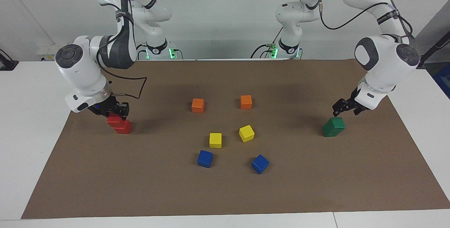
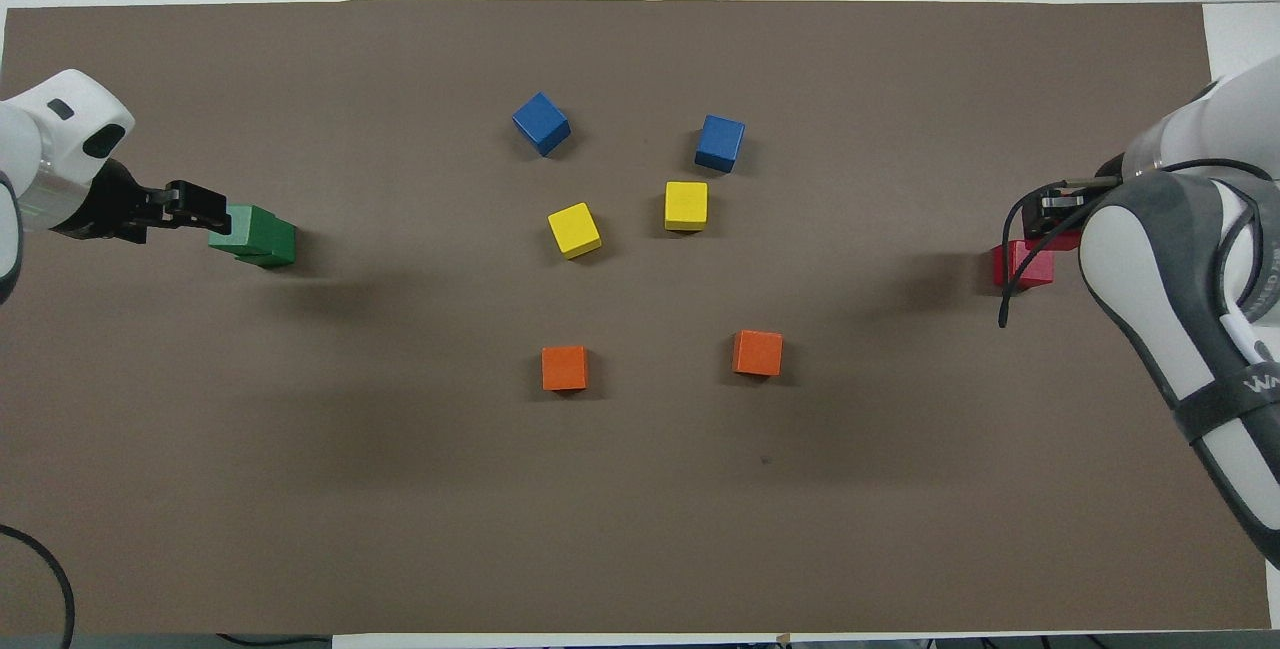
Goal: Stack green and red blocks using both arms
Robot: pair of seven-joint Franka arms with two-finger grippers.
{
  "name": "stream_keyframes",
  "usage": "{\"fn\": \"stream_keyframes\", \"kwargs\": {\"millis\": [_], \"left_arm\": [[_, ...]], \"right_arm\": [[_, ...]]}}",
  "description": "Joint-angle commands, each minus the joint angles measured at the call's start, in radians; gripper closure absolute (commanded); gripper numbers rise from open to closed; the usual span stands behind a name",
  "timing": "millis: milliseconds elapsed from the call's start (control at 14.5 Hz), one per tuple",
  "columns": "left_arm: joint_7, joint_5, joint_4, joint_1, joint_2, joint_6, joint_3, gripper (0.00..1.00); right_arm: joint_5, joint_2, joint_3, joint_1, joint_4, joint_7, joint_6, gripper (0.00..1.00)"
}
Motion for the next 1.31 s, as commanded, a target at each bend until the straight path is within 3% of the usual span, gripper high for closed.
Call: {"fn": "stream_keyframes", "kwargs": {"millis": [0, 207, 552, 829, 967, 1243], "left_arm": [[0.007, 0.016, 0.027, 0.000, -0.084, -0.120, -0.004, 0.00], [0.010, 0.016, 0.023, 0.005, -0.162, -0.206, -0.005, 0.00], [0.004, 0.016, -0.022, -0.009, -0.199, -0.193, -0.010, 0.00], [0.001, 0.014, -0.013, -0.026, -0.181, -0.168, -0.002, 0.00], [0.001, 0.016, 0.039, -0.026, -0.138, -0.215, -0.010, 0.00], [-0.005, 0.016, 0.049, -0.026, -0.139, -0.248, -0.007, 0.00]], "right_arm": [[-0.004, -0.066, 0.015, -0.034, -0.116, -0.024, 0.081, 1.00], [-0.004, -0.078, 0.014, -0.044, -0.162, -0.036, 0.123, 1.00], [-0.004, -0.057, 0.014, -0.076, -0.179, -0.048, 0.180, 1.00], [-0.004, -0.034, 0.014, -0.082, -0.179, -0.044, 0.207, 1.00], [-0.004, -0.024, 0.015, -0.082, -0.179, -0.045, 0.229, 1.00], [0.005, -0.018, 0.015, -0.074, -0.179, -0.041, 0.230, 1.00]]}}
